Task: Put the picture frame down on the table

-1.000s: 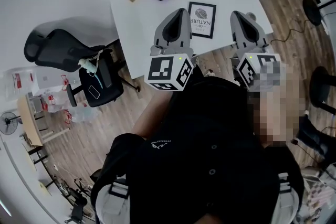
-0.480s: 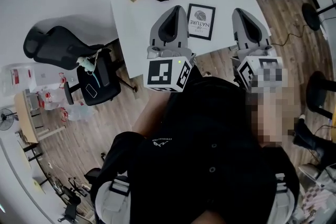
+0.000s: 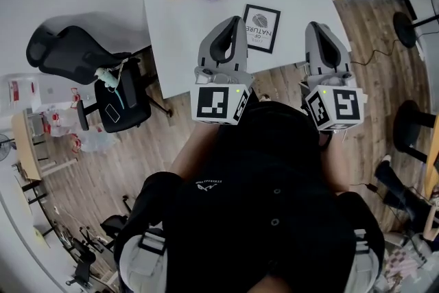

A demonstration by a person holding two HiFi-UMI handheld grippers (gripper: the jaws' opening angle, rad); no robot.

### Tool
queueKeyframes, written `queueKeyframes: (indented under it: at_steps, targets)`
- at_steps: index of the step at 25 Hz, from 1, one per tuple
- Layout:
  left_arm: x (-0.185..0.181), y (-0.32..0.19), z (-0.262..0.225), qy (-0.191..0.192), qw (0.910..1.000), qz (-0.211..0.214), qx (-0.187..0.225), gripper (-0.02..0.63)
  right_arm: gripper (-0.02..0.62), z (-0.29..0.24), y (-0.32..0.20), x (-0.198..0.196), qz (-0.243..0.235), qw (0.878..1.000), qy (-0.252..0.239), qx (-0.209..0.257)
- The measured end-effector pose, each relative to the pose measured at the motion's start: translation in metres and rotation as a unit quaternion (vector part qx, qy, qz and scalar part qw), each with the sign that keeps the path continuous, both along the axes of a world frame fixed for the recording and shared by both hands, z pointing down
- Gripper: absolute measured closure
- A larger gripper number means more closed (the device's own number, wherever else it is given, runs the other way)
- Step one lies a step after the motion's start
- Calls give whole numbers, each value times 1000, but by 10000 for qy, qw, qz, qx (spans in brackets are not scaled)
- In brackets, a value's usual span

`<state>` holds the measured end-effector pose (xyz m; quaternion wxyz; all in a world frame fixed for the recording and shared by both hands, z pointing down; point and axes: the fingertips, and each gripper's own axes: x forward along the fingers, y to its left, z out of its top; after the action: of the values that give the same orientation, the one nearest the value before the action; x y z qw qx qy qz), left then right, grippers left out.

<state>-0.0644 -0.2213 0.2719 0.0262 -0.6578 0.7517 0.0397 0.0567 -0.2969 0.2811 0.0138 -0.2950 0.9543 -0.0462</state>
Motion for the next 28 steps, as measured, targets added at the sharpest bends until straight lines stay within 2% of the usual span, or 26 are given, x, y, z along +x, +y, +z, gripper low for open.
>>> queueKeyframes:
  at_steps: [3,13,28]
  targets:
    - [1,1,-2,-10,10000,-21,42,598,597,-7,0,1,-11,9999,-60,139]
    - [-3,2,-11,-48,9999,-87,118,599,597,-18,1,3,6,9994,-297,170]
    - [-7,6,-6,-42,9999,-115,36,599,597,-11,7,-3,-93,9997,-217,101]
